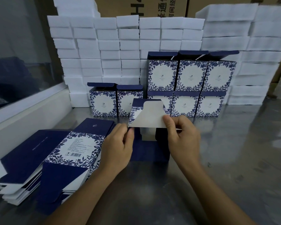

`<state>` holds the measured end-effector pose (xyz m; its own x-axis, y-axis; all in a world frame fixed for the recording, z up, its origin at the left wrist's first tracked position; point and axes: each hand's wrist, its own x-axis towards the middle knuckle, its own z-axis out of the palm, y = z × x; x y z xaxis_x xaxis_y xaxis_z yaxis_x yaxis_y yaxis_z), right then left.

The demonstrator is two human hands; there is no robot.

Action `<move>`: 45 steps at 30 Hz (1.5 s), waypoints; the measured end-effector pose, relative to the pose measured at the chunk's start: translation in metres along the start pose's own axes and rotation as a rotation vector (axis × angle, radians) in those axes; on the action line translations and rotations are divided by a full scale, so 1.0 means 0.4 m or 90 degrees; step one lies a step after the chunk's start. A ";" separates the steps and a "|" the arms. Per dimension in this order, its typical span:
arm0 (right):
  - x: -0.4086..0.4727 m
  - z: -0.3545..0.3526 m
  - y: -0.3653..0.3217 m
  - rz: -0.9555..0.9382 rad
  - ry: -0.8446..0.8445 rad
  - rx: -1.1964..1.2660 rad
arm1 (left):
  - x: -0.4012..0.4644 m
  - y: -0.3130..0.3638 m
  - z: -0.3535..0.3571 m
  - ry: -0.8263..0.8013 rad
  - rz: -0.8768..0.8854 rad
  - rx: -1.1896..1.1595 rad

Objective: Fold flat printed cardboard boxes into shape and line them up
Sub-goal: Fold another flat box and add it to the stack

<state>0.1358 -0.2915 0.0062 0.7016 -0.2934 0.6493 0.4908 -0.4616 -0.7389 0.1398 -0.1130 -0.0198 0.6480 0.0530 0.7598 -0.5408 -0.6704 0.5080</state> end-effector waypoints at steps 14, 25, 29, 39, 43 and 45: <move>0.007 0.004 0.015 0.046 -0.007 0.057 | -0.002 -0.031 0.008 -0.169 -0.014 0.102; 0.008 0.003 0.017 0.057 -0.012 0.076 | -0.012 -0.047 0.016 -0.340 -0.007 0.321; 0.004 0.003 0.011 0.041 -0.016 0.097 | -0.019 -0.043 0.009 -0.346 -0.020 0.270; -0.006 -0.003 0.038 0.011 -0.096 0.165 | -0.019 -0.003 0.013 -0.051 -0.013 -0.121; -0.010 0.000 0.039 -0.053 -0.098 0.076 | -0.015 0.020 0.020 -0.014 -0.016 -0.074; -0.016 0.005 0.039 -0.126 -0.090 -0.012 | -0.015 0.026 0.019 0.025 0.018 -0.038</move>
<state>0.1400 -0.2953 -0.0098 0.6583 -0.0766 0.7489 0.6176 -0.5138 -0.5955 0.1342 -0.1258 -0.0221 0.6119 0.0643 0.7883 -0.5897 -0.6271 0.5089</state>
